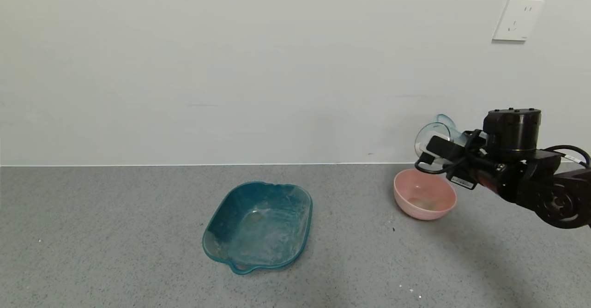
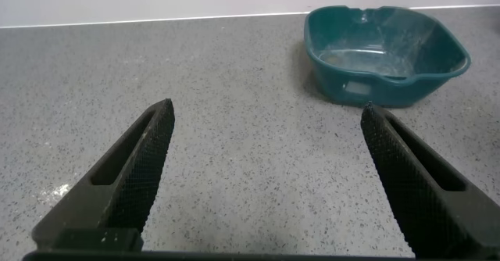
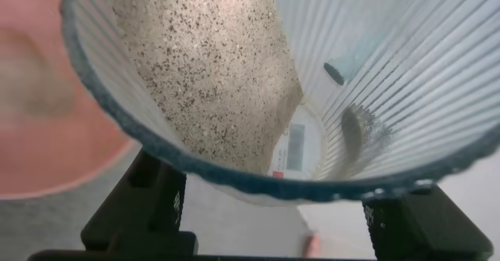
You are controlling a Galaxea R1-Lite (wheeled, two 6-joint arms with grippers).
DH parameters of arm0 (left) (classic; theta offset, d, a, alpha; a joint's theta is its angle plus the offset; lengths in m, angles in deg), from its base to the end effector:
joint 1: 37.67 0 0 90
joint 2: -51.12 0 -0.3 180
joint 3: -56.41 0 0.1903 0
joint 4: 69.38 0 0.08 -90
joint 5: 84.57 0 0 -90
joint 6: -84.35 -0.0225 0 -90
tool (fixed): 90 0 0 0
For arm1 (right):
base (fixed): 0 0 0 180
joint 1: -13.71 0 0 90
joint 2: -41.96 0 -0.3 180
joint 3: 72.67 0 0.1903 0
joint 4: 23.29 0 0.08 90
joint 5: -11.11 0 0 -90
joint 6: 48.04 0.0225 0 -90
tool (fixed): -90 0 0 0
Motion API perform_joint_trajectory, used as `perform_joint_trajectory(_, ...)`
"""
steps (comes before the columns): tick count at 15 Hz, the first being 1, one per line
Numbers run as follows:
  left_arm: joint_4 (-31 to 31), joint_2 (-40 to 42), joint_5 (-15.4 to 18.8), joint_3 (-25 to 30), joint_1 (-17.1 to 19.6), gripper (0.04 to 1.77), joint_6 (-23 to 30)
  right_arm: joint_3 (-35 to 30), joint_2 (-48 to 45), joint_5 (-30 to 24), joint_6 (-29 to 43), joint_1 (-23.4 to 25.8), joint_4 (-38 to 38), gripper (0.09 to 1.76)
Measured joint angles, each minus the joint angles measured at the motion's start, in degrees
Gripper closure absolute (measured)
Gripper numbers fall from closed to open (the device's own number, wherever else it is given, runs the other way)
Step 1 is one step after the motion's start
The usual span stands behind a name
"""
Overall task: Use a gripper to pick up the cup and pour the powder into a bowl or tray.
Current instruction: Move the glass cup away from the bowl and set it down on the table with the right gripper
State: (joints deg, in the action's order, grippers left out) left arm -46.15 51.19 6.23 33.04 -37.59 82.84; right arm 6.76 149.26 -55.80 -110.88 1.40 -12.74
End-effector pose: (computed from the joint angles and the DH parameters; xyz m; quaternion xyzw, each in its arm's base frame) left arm -0.0229 -0.0003 0.0757 0.0132 -0.0019 -0.0063 0.9999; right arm 0.3473 0.0668 0.1675 -0.5522 0.1708 -0.0045 0.8160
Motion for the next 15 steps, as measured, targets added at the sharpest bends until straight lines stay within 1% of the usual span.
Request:
perform_joint_trajectory(2, 0.02, 0.00, 0.00, 0.00, 0.00, 0.09, 0.00, -0.50, -0.72, 0.00, 5.44, -2.54, -0.41, 0.56)
perform_joint_trajectory(4, 0.02, 0.00, 0.00, 0.00, 0.00, 0.09, 0.00, -0.34, -0.99, -0.05, 13.37, -5.29, -0.46, 0.56)
perform_joint_trajectory(6, 0.02, 0.00, 0.00, 0.00, 0.00, 0.09, 0.00, -0.17, -0.85, -0.13, 19.82, -7.63, -0.48, 0.56)
perform_joint_trajectory(15, 0.04, 0.00, -0.02, 0.00, 0.00, 0.09, 0.00, 0.33, 0.96, -0.30, 42.53, -18.49, -0.37, 0.56)
